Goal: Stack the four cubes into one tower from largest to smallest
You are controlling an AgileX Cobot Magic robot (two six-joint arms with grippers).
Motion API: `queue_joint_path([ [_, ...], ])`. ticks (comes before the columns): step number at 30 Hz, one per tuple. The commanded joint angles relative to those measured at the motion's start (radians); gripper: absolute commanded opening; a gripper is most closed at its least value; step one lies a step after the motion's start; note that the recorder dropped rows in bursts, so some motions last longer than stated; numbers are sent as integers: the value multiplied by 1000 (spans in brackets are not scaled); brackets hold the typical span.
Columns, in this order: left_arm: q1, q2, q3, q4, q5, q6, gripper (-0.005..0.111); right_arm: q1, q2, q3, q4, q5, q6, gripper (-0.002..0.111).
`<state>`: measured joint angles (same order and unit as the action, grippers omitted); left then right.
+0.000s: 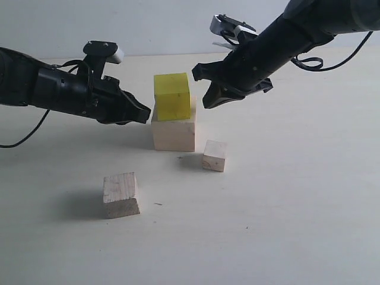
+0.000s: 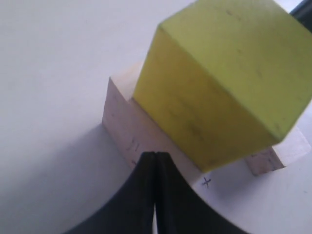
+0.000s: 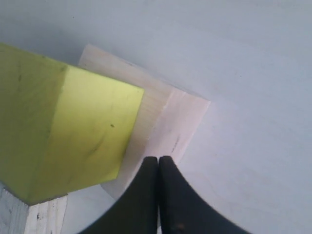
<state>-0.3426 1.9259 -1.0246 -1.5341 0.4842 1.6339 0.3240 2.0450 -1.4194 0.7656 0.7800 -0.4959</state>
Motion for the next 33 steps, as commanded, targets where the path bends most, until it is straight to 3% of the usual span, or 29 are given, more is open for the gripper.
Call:
queue_joint_path([
  [1, -6, -10, 4, -12, 4, -15, 0, 2, -20, -4, -13, 3, 22, 0],
  [11, -6, -10, 4, -12, 3, -40, 0, 0, -132, -4, -184, -53, 158, 0],
  [33, -6, 24, 4, -12, -14, -57, 0, 0, -165, -4, -208, -60, 184, 0],
])
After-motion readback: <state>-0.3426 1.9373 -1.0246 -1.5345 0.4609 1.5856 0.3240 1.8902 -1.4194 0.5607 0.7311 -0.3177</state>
